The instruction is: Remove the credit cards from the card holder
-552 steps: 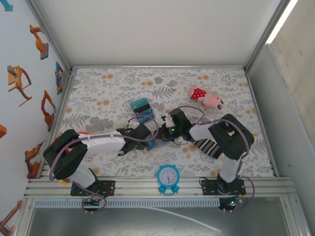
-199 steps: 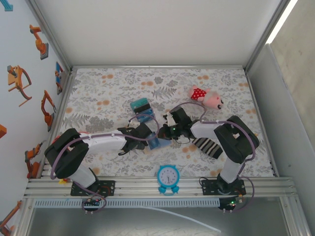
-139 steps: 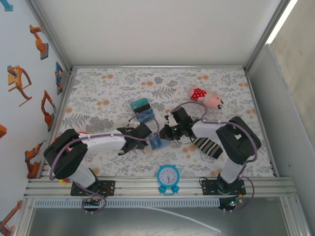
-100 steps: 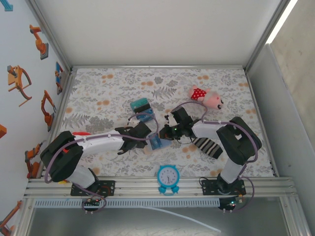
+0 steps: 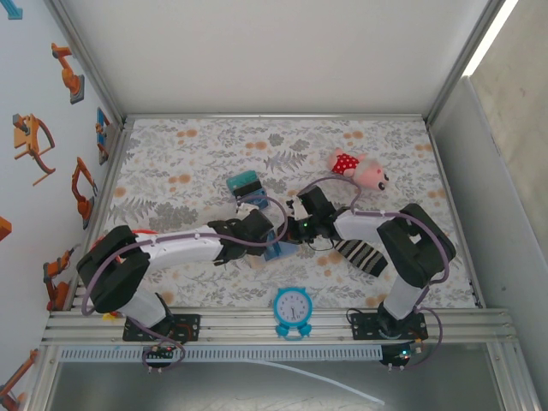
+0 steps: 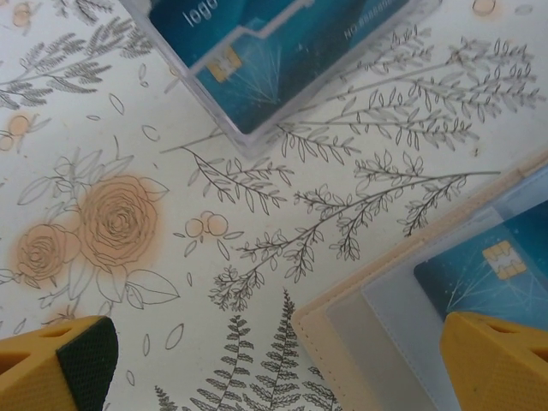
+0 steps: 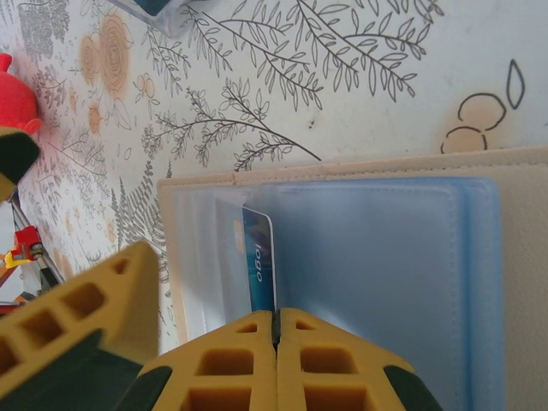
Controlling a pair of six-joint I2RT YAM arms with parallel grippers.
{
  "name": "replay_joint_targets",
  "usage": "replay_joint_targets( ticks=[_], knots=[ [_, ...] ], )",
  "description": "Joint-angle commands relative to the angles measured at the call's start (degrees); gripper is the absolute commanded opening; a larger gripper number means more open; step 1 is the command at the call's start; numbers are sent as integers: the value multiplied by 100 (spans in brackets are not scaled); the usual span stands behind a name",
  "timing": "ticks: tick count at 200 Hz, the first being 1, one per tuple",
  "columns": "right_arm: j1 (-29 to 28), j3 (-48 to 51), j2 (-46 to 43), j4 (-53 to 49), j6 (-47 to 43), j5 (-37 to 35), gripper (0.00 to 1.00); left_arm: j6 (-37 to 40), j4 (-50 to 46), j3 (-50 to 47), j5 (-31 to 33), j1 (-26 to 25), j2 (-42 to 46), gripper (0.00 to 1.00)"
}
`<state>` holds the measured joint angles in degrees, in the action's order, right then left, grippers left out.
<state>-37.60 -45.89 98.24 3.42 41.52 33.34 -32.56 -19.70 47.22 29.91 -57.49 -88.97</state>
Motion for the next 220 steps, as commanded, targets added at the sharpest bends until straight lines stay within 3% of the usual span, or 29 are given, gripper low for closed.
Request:
replay_joint_targets(
  ticks=[1, 43, 111, 137, 186, 220],
  knots=[
    [34, -46, -208, 166, 61, -6, 0, 93, -70, 107, -61, -43, -127, 97],
    [34, 57, -164, 536, 243, 189, 0, 36, -41, 99, -139, -84, -335, 97],
    [-22, 282, -25, 1264, 480, 524, 21, -128, -236, 42, -110, -134, -404, 97],
    [-113, 257, 51, 1264, 455, 502, 23, -164, -228, 50, -103, -139, -394, 97],
    [-220, 63, 137, 602, 125, 207, 18, -172, -223, 75, -99, -147, -383, 97],
    [-230, -61, 17, 190, -116, 13, 2, -207, -226, 85, -91, -138, -367, 97]
  ],
)
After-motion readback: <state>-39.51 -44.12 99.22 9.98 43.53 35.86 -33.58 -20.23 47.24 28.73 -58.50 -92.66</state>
